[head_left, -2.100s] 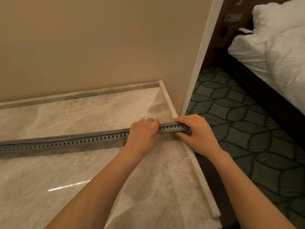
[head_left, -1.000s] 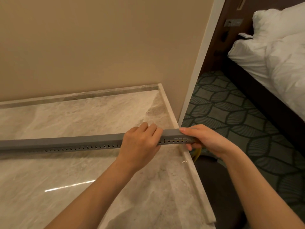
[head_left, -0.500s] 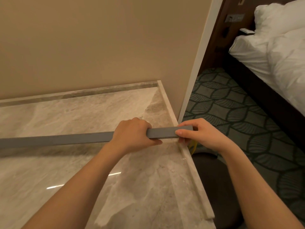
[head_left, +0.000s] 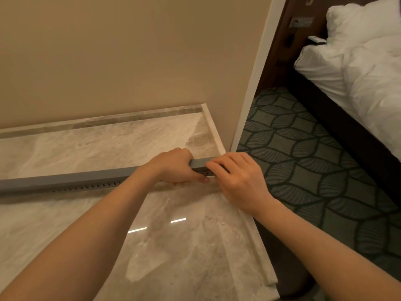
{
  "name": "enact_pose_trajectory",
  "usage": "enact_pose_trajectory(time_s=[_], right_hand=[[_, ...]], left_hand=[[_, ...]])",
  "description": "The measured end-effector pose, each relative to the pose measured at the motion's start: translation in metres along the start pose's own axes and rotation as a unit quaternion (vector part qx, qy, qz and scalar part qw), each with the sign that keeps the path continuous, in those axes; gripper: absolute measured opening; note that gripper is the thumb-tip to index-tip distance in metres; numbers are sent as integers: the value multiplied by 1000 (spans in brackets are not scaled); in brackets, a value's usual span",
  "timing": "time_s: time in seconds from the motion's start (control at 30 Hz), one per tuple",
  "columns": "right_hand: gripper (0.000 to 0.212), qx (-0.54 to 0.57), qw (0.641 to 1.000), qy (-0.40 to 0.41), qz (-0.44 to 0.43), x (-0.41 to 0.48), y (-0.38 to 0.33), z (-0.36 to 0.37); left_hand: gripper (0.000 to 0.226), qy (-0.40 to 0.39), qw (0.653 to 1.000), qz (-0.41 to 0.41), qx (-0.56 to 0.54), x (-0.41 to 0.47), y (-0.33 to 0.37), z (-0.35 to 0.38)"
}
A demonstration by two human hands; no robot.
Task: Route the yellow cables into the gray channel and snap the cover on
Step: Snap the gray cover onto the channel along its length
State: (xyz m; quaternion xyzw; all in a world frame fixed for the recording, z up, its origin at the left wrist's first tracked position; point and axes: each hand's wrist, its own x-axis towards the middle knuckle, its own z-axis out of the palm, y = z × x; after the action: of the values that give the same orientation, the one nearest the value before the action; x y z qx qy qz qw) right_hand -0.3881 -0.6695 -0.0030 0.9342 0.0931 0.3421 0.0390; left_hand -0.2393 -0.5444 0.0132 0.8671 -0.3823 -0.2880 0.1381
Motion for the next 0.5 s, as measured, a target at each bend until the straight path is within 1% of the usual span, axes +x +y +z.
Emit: enact_pose_trajectory(time_s=[0.13, 0.2, 0.27, 0.37, 0.4, 0.43, 0.5], right_hand=[[18, -67, 997, -27, -28, 9, 0, 11], [23, -81, 996, -25, -23, 13, -1, 14], [20, -81, 996, -31, -22, 16, 1, 15], [7, -72, 996, -46, -24, 19, 5, 15], [5, -65, 996, -52, -22, 20, 6, 15], [6, -57, 997, -57, -16, 20, 6, 16], [10, -39, 997, -68, 5, 22, 7, 16]], left_hand=[[40, -38, 999, -14, -29, 9, -2, 4], [39, -53, 997, -17, -61, 11, -3, 3], [39, -48, 996, -18, -70, 12, -4, 2], [39, -21, 998, -3, -57, 9, -6, 3], [39, -4, 999, 6, -50, 7, -6, 3], [40, 22, 999, 17, -29, 5, -7, 4], [39, 97, 993, 53, 51, -1, -8, 9]])
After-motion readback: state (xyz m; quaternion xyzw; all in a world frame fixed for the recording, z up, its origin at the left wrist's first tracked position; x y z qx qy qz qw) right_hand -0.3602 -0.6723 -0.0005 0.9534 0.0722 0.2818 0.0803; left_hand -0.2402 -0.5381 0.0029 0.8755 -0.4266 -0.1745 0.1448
